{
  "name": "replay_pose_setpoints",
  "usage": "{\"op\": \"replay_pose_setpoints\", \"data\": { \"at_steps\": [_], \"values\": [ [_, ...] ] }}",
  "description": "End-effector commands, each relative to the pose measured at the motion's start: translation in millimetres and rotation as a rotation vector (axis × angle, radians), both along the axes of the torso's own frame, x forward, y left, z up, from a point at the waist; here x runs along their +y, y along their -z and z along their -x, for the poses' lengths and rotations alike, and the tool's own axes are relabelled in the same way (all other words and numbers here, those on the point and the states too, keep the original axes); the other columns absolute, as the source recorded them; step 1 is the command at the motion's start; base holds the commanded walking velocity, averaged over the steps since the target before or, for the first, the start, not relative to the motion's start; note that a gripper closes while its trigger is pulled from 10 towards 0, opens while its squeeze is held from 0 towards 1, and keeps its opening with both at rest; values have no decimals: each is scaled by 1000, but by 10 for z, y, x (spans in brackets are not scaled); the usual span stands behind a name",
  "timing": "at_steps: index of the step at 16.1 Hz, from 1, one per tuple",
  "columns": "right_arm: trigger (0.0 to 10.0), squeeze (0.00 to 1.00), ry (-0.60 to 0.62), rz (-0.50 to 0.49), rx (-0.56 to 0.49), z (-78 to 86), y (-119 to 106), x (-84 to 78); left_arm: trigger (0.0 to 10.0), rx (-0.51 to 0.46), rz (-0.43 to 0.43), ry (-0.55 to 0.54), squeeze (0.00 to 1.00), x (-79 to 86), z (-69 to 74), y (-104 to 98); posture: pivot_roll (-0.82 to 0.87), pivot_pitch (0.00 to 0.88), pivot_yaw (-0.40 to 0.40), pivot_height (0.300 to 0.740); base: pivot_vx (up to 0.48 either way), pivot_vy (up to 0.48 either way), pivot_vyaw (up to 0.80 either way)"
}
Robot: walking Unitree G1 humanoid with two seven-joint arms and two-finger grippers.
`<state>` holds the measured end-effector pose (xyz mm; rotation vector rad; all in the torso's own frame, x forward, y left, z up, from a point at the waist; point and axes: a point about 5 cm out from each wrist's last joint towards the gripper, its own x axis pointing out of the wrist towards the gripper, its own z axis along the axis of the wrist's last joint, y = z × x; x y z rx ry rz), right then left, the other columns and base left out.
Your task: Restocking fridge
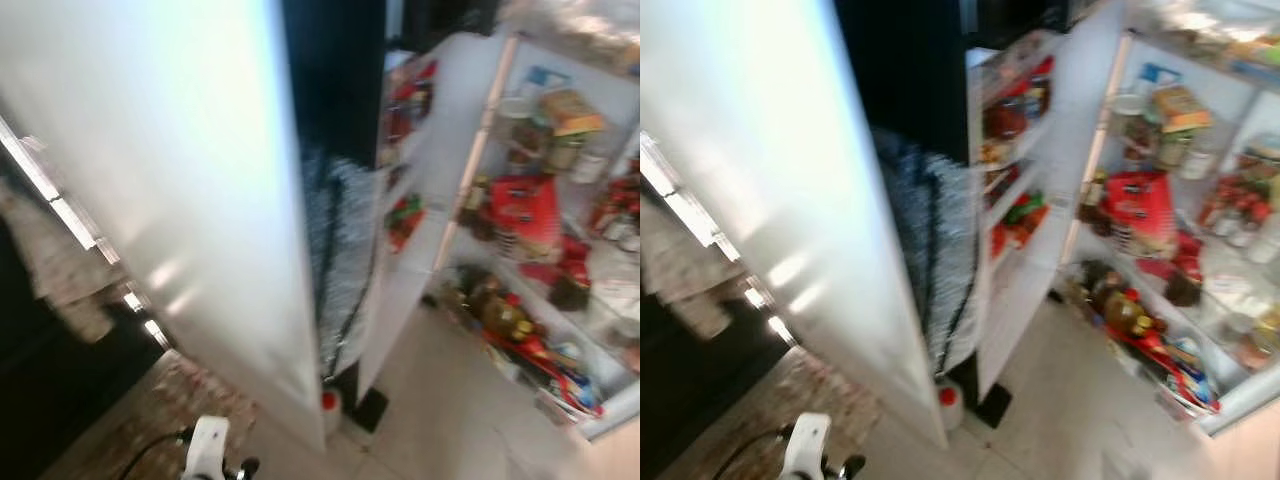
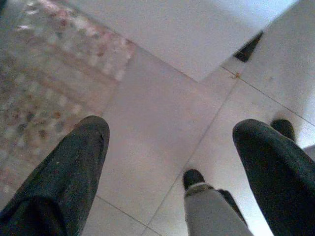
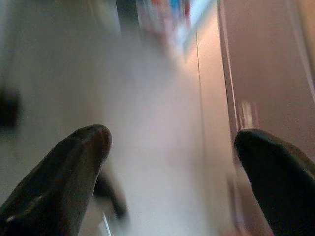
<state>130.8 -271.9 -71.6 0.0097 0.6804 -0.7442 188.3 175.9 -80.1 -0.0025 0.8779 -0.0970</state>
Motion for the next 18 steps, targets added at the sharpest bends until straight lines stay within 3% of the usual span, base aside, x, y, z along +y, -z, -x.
{"op": "replay_pose_setpoints", "data": {
  "at_steps": [1,2,7,10,13,18],
  "values": [
    [10000,0,65,112,-55,25,-118,-180,10000,56,-28,13,0,78,142,65,-232,0,128,740,0,0,0],
    [10000,0,85,127,-60,32,-124,-177,10000,56,-29,14,0,80,142,65,-236,0,131,740,0,0,0],
    [10000,0,271,440,-306,-70,-673,-502,10000,60,-34,32,0,84,137,62,-247,0,139,740,0,0,0],
    [10000,0,268,441,-390,-164,-838,-518,10000,60,-33,40,0,77,131,60,-251,0,138,740,0,0,0],
    [10000,0,221,435,-410,-299,-920,-473,10000,54,-50,76,0,73,119,54,-245,0,135,740,0,-95,0],
    [10000,0,250,479,-417,-287,-1052,-470,10000,53,-53,84,0,66,114,52,-246,0,134,740,0,-399,0]
  ]
}}
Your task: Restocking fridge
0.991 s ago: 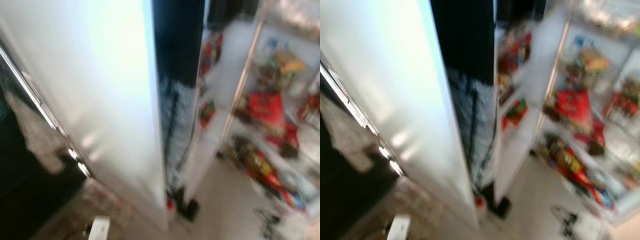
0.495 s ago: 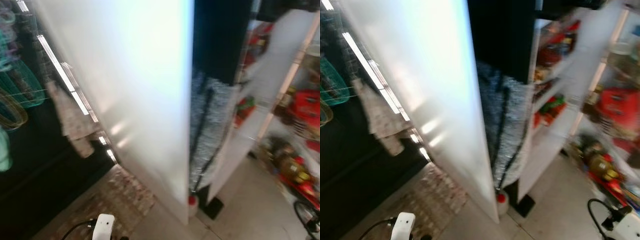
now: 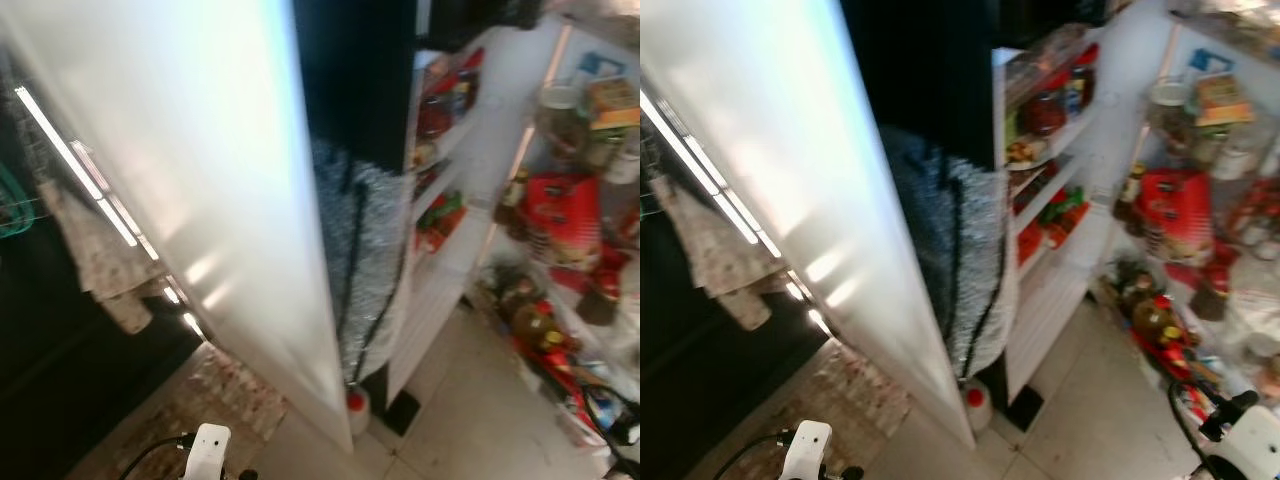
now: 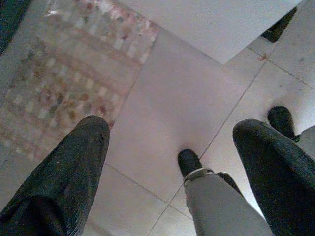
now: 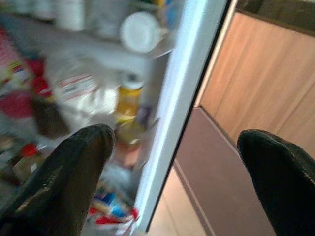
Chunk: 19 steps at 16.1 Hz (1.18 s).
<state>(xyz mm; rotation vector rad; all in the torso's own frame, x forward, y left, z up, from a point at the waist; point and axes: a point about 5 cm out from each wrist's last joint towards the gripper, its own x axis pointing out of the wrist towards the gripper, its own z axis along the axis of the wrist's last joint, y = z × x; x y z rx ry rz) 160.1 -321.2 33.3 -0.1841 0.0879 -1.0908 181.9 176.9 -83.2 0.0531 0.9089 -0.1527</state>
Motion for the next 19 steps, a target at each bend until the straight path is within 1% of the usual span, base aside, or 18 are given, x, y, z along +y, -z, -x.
{"op": "replay_pose_setpoints", "data": {
  "at_steps": [1,3,5,7,8,9,10,12,14,16,19],
  "values": [
    [10000,0,12,5,7,9,-15,9,10000,22,-27,13,0,53,49,21,-246,0,133,740,0,-341,0],
    [10000,0,15,11,6,-4,-43,-5,10000,22,-28,16,0,51,47,20,-246,0,132,740,0,-337,0],
    [10000,0,13,14,6,-23,-66,10,10000,23,-24,-6,0,53,52,24,-244,0,130,740,0,0,0],
    [10000,0,22,22,10,-18,-84,25,10000,24,-25,-2,0,52,54,24,-247,0,132,740,0,0,0],
    [10000,0,80,54,11,55,-135,22,10000,25,-26,3,0,51,56,25,-251,0,132,740,0,0,0],
    [10000,0,113,63,10,105,-154,12,10000,26,-26,4,0,51,57,26,-251,0,132,740,0,0,0],
    [10000,0,173,49,6,205,-154,-13,10000,26,-26,5,0,51,57,26,-251,0,132,740,0,0,0],
    [10000,0,220,47,10,295,-150,-48,10000,26,-27,9,0,49,56,26,-261,0,137,740,0,0,0],
    [10000,0,308,42,9,426,-166,-134,10000,26,-26,11,0,46,54,25,-261,0,136,740,0,0,0],
    [10000,0,350,70,5,489,-263,-196,10000,25,-26,10,0,47,52,24,-261,0,137,740,0,0,0],
    [10000,0,395,69,-20,520,-343,-188,10000,26,-26,12,0,44,53,25,-265,0,138,740,0,0,0]
  ]
}}
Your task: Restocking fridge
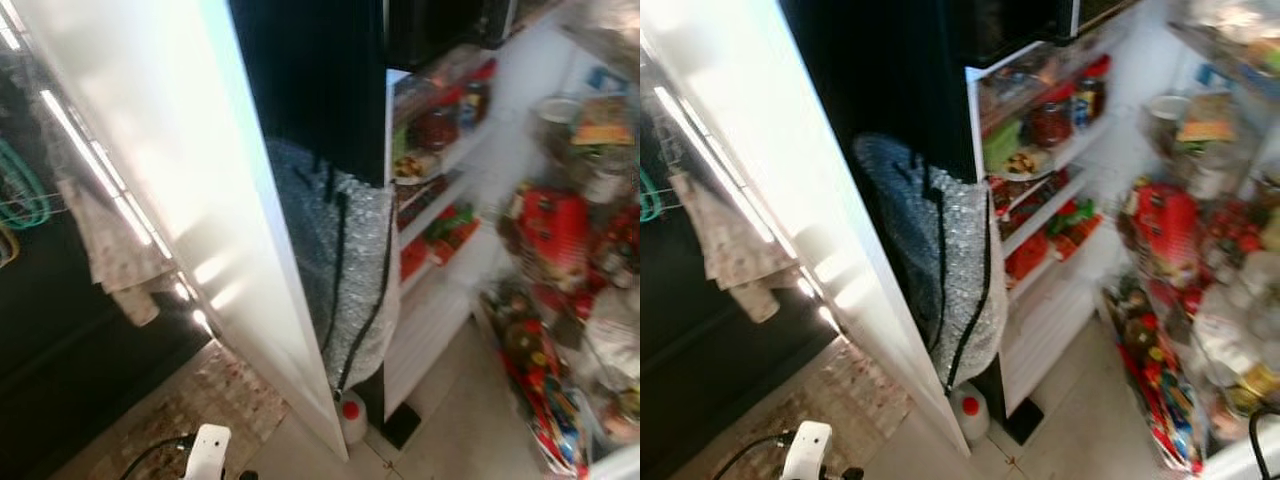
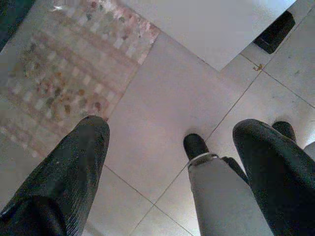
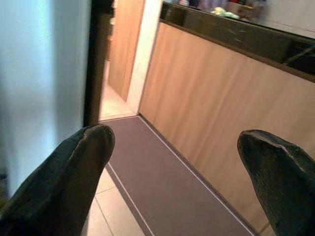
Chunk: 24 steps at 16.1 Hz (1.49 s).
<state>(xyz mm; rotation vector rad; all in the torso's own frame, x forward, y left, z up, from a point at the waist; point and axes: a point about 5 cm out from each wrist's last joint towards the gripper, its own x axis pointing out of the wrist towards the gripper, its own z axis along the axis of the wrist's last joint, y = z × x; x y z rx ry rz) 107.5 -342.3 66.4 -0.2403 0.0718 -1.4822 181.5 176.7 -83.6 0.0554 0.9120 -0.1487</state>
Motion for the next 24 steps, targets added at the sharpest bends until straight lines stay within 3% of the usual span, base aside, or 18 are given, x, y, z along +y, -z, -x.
{"op": "replay_pose_setpoints", "data": {
  "at_steps": [1,6,19,20,24],
  "values": [
    [10000,0,19,-4,-22,-3,-49,9,10000,23,-21,16,0,43,48,21,-267,0,140,740,0,0,0],
    [10000,0,27,28,-48,-41,-223,-111,10000,22,-20,16,0,33,41,19,-266,0,134,740,0,0,0],
    [10000,0,-32,38,-38,-208,-332,-140,10000,19,-3,-29,0,-39,46,31,-273,0,91,740,0,0,0],
    [10000,0,-320,-52,-43,-515,-162,278,10000,19,-8,-18,0,-20,42,27,-269,0,106,740,0,0,0],
    [10000,0,-426,-58,-9,-581,-118,407,10000,19,-8,-18,0,-23,42,27,-265,0,103,740,0,0,0]
  ]
}}
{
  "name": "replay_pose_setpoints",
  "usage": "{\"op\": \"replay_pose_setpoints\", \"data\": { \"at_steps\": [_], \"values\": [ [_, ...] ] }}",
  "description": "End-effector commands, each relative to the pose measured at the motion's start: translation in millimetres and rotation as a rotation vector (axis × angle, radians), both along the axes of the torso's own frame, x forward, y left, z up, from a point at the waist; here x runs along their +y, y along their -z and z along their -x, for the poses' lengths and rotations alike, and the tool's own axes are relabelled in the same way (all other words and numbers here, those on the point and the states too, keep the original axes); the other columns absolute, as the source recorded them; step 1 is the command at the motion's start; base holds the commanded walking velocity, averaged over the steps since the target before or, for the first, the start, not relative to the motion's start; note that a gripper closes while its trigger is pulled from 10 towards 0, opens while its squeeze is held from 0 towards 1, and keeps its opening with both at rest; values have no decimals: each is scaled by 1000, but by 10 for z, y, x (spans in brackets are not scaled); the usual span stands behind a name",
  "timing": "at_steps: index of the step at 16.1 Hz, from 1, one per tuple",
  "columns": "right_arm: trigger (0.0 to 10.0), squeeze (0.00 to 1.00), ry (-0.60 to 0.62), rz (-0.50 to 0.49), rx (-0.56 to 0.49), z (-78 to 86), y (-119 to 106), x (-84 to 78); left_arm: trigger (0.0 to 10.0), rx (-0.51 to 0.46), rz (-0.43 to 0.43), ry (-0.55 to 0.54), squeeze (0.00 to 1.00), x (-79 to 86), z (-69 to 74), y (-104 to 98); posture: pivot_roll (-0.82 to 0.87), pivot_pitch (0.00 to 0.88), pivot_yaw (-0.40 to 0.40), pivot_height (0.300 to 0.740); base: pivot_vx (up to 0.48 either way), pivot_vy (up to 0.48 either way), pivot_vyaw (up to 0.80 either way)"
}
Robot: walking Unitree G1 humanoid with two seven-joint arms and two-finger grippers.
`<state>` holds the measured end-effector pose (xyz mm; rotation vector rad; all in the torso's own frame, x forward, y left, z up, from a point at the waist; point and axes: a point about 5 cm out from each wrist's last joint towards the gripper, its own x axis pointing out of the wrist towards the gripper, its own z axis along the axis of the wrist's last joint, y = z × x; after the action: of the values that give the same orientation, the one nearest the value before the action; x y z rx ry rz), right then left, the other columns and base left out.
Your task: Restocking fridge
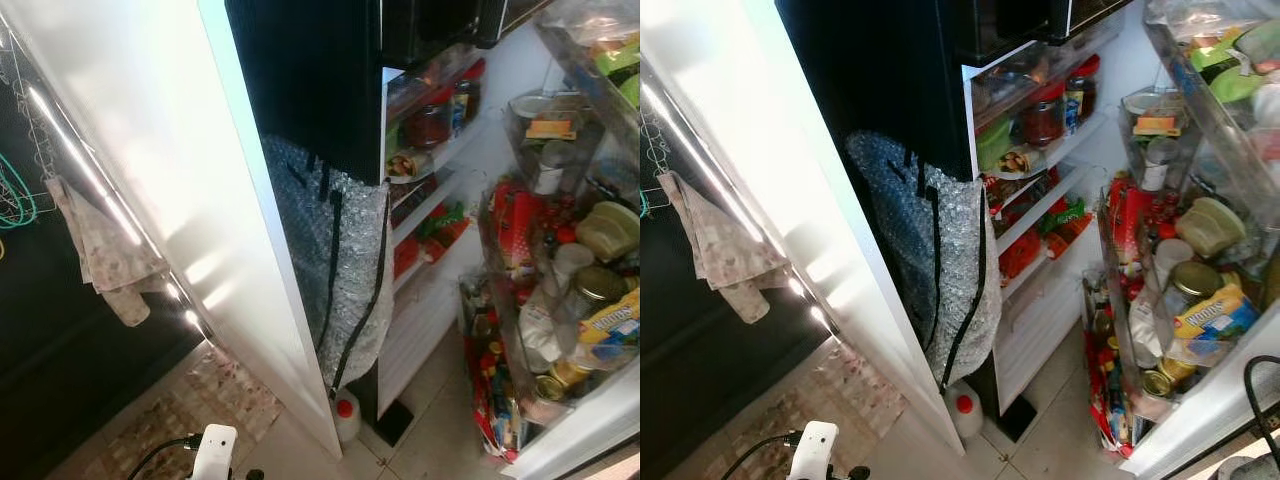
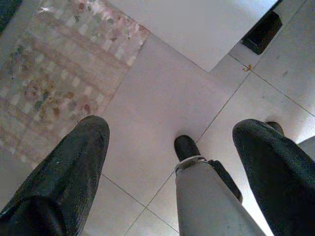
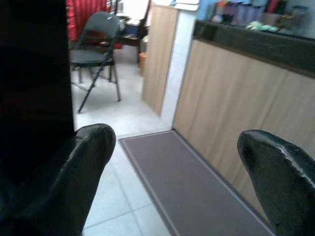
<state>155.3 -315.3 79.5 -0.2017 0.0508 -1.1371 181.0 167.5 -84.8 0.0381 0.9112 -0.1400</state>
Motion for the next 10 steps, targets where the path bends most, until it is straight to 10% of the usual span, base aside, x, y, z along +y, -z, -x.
{"op": "replay_pose_setpoints", "data": {
  "at_steps": [1,10],
  "values": [
    [10000,0,-193,-5,24,-175,27,255,10000,19,-18,-4,0,69,35,14,-265,0,103,740,0,0,0],
    [10000,0,-396,27,31,-280,-30,413,10000,18,-17,3,0,64,27,11,-278,0,108,740,0,0,0]
  ]
}}
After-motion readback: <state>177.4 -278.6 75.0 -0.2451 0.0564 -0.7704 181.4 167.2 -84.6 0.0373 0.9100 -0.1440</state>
